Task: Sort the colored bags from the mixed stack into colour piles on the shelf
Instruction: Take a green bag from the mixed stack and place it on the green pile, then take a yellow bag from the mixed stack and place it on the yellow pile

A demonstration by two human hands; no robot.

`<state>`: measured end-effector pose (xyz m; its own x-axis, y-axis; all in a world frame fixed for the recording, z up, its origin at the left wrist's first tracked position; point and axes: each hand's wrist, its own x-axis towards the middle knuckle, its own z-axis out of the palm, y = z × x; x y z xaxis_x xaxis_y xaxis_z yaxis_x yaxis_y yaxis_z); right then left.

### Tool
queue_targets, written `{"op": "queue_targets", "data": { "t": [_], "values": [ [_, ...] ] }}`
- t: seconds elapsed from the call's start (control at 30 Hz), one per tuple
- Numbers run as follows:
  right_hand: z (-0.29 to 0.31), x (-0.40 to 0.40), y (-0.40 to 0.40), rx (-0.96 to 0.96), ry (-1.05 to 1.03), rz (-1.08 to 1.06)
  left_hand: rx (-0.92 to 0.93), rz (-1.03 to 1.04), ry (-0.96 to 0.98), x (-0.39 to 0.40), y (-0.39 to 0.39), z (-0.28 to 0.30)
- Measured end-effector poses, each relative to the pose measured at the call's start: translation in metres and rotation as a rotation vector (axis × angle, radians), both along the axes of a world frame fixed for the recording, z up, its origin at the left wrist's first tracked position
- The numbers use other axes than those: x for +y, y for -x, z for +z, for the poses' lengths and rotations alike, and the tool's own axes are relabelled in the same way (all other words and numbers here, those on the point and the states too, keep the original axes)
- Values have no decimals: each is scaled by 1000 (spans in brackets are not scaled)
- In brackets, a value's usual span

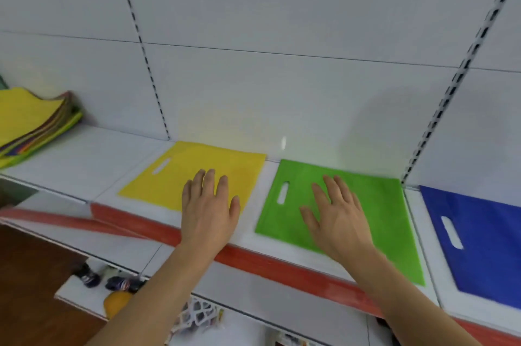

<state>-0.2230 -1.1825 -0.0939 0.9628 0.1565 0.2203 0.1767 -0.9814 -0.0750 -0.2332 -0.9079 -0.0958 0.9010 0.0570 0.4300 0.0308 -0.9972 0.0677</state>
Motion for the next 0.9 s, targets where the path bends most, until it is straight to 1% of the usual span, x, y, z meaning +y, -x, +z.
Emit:
{"op": "queue_targets", "data": {
  "t": [0.17,0.33,0.6,0.7,0.9],
  "values": [
    [11,100,0,-1,34,198,36,148,-21,80,36,11],
    [25,206,4,-44,36,321,31,263,-19,176,70,24],
    [28,391,22,-39,-24,424,64,371,-19,344,116,47],
    [24,450,26,-28,-5,470,80,406,-5,394,127,47],
    [22,550,-5,-41,-12,525,92,440,57,485,116,35]
  ]
}}
